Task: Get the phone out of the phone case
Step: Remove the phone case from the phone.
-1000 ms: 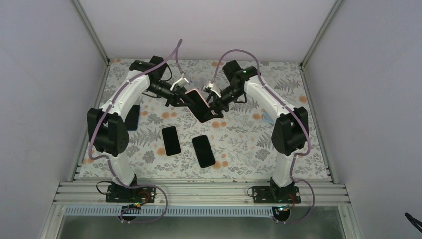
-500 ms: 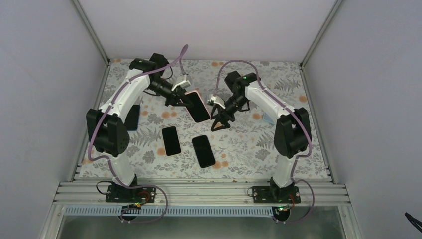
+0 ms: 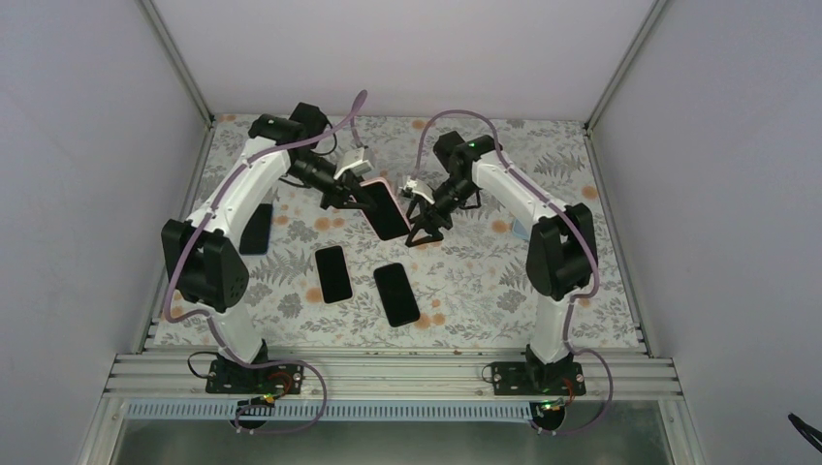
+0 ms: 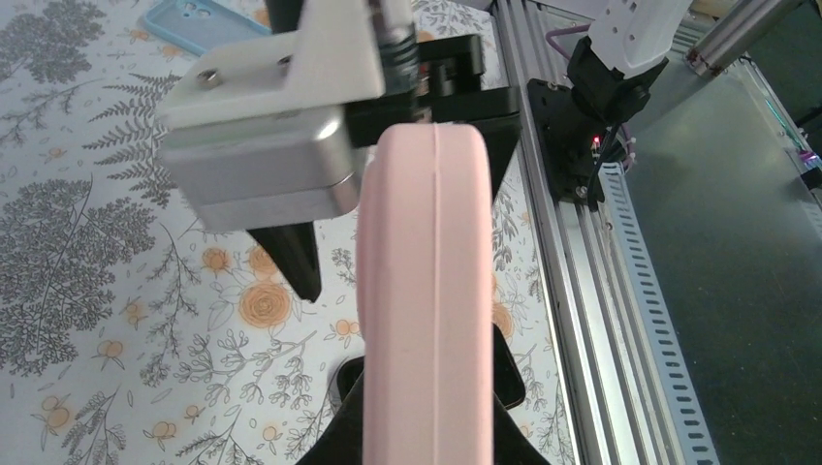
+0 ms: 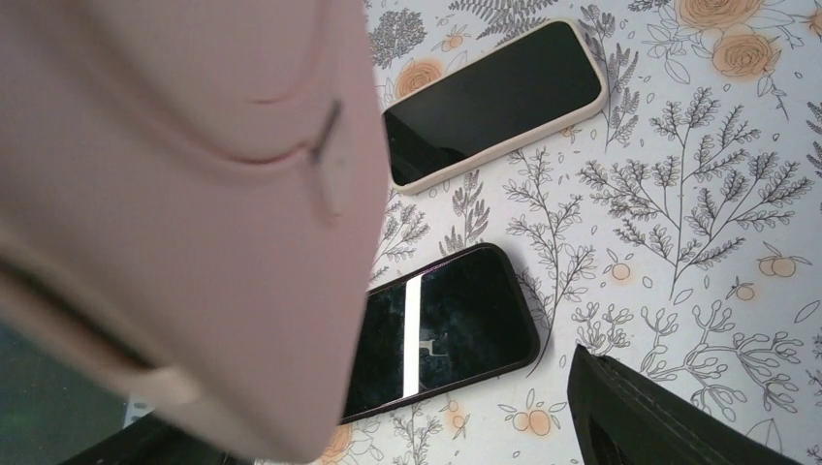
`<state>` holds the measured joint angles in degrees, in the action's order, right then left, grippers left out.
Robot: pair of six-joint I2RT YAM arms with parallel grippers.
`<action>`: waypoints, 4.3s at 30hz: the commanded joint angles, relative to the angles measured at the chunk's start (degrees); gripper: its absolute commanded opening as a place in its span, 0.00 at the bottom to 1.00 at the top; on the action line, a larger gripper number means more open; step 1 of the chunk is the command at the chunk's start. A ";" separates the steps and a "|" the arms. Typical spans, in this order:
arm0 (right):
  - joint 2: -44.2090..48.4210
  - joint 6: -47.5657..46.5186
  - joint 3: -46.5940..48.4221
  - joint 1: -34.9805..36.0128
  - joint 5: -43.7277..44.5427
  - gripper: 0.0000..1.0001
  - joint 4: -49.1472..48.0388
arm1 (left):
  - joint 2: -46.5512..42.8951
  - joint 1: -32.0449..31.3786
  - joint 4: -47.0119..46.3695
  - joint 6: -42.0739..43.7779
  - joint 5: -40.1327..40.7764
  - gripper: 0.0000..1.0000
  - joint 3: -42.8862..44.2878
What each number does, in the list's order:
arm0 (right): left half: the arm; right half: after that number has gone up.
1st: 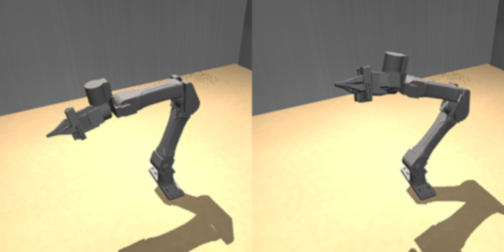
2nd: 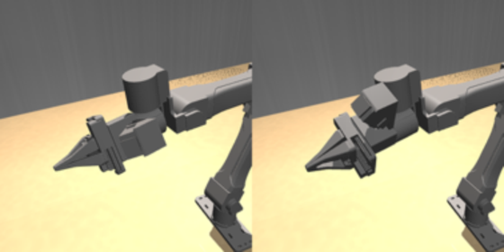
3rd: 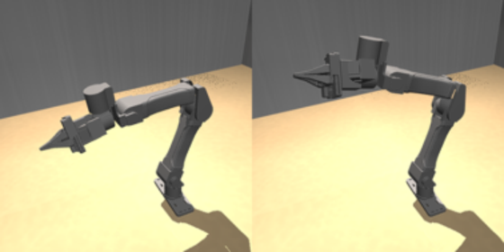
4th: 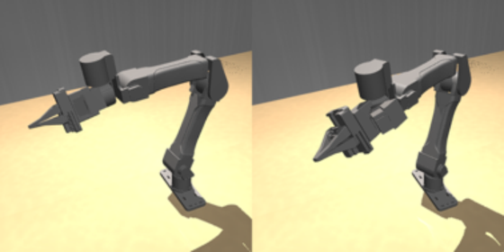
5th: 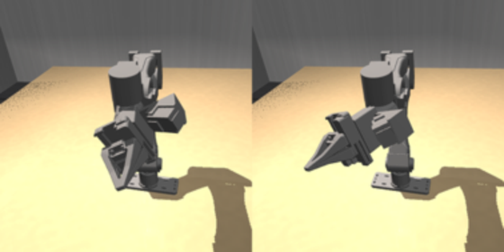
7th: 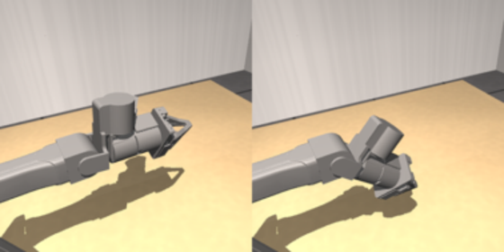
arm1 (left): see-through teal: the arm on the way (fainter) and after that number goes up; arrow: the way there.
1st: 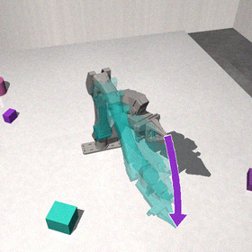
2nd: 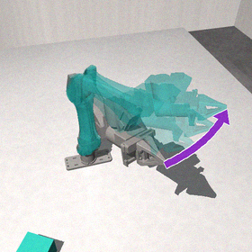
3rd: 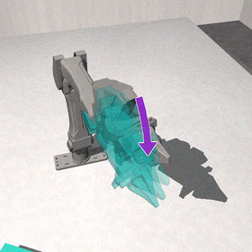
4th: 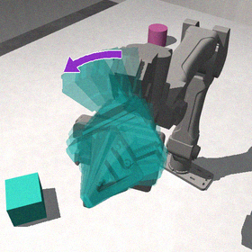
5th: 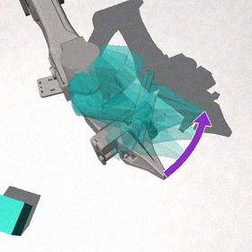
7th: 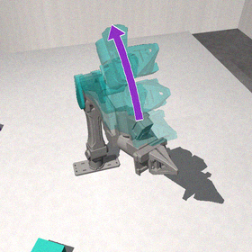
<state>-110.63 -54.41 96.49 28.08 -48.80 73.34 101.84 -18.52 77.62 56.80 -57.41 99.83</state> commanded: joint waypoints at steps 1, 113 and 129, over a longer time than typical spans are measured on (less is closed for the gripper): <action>-2.71 -0.49 2.65 -0.11 -0.65 0.81 0.30 | -3.51 -0.20 0.16 1.39 -2.80 0.02 -0.30; 11.87 6.18 -9.98 -3.03 -0.08 0.82 -10.12 | -4.79 -3.98 0.16 2.97 -0.23 0.02 -3.50; 12.78 7.99 -15.78 -2.60 0.30 0.81 -14.80 | -4.35 -3.96 0.16 2.28 -1.49 0.02 -1.93</action>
<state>-98.52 -46.92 80.58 25.41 -46.87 60.55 99.48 -22.39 77.47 58.48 -54.70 96.09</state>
